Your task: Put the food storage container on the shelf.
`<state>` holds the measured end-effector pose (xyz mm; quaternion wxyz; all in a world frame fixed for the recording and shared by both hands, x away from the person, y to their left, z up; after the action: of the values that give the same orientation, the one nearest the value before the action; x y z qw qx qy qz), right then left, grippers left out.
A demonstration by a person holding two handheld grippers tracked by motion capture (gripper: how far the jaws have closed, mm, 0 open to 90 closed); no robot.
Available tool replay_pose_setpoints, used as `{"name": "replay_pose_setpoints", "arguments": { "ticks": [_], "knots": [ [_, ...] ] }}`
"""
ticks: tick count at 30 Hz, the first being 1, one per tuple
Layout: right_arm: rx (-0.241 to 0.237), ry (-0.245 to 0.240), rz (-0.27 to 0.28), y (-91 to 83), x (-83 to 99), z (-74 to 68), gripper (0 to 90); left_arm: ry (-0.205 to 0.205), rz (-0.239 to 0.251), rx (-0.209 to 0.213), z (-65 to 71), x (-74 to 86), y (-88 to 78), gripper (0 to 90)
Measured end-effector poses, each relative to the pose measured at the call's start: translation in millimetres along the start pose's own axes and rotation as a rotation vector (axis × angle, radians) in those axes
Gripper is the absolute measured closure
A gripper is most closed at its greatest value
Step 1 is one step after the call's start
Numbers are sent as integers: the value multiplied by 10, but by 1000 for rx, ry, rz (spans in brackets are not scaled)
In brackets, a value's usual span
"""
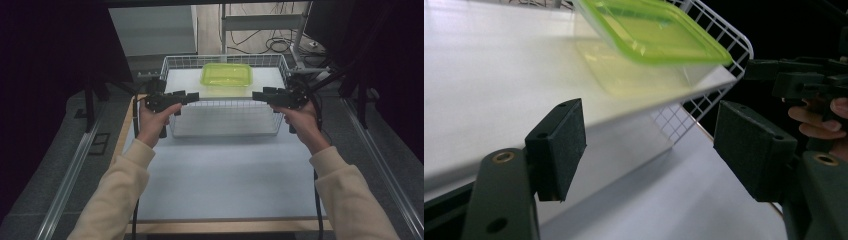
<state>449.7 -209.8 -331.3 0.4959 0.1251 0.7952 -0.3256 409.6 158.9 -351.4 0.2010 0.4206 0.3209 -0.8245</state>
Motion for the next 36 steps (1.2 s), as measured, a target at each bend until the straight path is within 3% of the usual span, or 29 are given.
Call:
{"name": "replay_pose_setpoints", "arguments": {
  "ticks": [2, 6, 13, 18, 20, 28, 32, 36],
  "knots": [
    [-12, -20, -4, -40, 103, -45, 366, 27, -8, -15, 53, 121, -49, 285],
    [-37, -57, -8, -125, 305, -157, 354, 57, 0, 1, 158, 390, -152, 285],
    [-38, -158, -39, -244, 701, -378, 322, 50, -11, 18, 225, 901, -262, 283],
    [-64, -156, -40, -322, 1066, -440, 304, 88, -34, -1, 268, 1268, -342, 279],
    [-60, -157, -46, -337, 1218, -453, 300, 73, -39, 0, 270, 1408, -346, 279],
    [-21, -201, -140, -297, 1866, -523, 274, 101, -126, -23, 291, 1932, -309, 275],
    [-10, -190, -184, -222, 2067, -496, 272, 102, -168, -35, 266, 2110, -271, 274],
    [1, -188, -208, -182, 2163, -457, 273, 101, -180, -52, 217, 2161, -247, 274]
  ]
}}
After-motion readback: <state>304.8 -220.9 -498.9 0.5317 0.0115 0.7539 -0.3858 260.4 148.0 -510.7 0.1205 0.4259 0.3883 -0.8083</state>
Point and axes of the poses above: each handheld gripper's, and its own axes: y roughly forward along the jaws, x roughly out of its underside, z roughly to its right, the point moved 1 cm from there along y, roughly forward along the jaws, and after that the axes turned 1 degree about z, right-handed, at the moved point
